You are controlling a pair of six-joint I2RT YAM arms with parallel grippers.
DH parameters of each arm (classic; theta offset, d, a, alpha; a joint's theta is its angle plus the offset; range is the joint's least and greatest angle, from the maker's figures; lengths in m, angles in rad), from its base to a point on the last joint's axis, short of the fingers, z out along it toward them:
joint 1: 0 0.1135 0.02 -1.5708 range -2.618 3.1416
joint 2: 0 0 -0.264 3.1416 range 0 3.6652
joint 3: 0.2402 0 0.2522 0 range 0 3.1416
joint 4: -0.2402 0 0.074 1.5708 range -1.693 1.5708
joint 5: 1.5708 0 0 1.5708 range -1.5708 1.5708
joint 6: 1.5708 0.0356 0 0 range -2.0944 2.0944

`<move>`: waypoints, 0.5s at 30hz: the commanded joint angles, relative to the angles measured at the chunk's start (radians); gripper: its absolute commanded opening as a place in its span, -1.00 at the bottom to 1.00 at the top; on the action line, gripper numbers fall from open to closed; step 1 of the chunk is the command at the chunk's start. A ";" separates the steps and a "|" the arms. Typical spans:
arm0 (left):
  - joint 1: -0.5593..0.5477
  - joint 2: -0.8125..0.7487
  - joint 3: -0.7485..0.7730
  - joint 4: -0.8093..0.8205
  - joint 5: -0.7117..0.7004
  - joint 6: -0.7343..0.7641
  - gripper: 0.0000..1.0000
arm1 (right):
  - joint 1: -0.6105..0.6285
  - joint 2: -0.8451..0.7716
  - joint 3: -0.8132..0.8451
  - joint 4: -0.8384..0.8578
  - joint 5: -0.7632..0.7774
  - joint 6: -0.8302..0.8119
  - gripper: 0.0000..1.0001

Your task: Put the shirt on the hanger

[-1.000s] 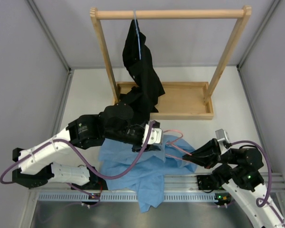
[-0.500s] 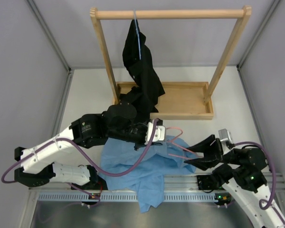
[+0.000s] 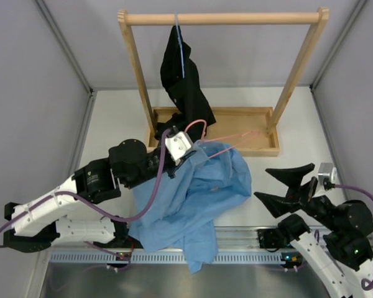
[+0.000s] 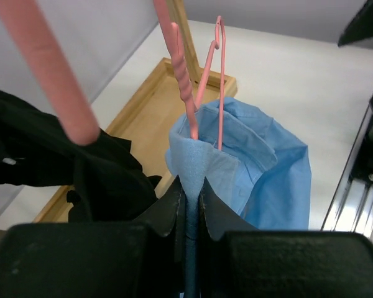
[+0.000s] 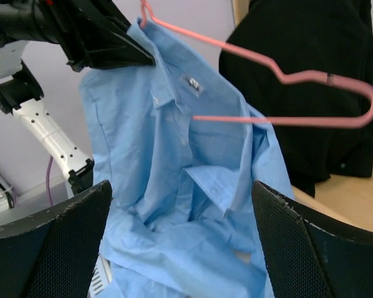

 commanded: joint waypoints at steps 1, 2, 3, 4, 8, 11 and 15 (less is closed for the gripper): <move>0.001 -0.026 -0.024 0.208 -0.139 -0.097 -1.00 | 0.005 0.042 0.008 -0.062 0.085 0.084 0.77; 0.001 -0.027 -0.032 0.215 -0.147 -0.123 -1.00 | 0.007 0.072 0.001 -0.039 0.076 0.100 0.75; 0.001 -0.027 -0.035 0.223 -0.157 -0.135 -1.00 | 0.007 0.091 -0.016 -0.022 0.063 0.121 0.70; 0.001 -0.027 -0.038 0.235 -0.163 -0.146 -1.00 | 0.005 0.108 -0.025 -0.004 0.041 0.129 0.67; 0.001 -0.023 -0.047 0.257 -0.196 -0.203 -1.00 | 0.007 0.241 -0.074 0.096 0.010 0.157 0.40; 0.001 -0.029 -0.044 0.255 -0.151 -0.213 -1.00 | 0.007 0.328 -0.097 0.170 0.028 0.144 0.31; 0.001 -0.049 -0.053 0.257 -0.104 -0.259 -1.00 | 0.007 0.413 -0.093 0.208 0.083 0.078 0.26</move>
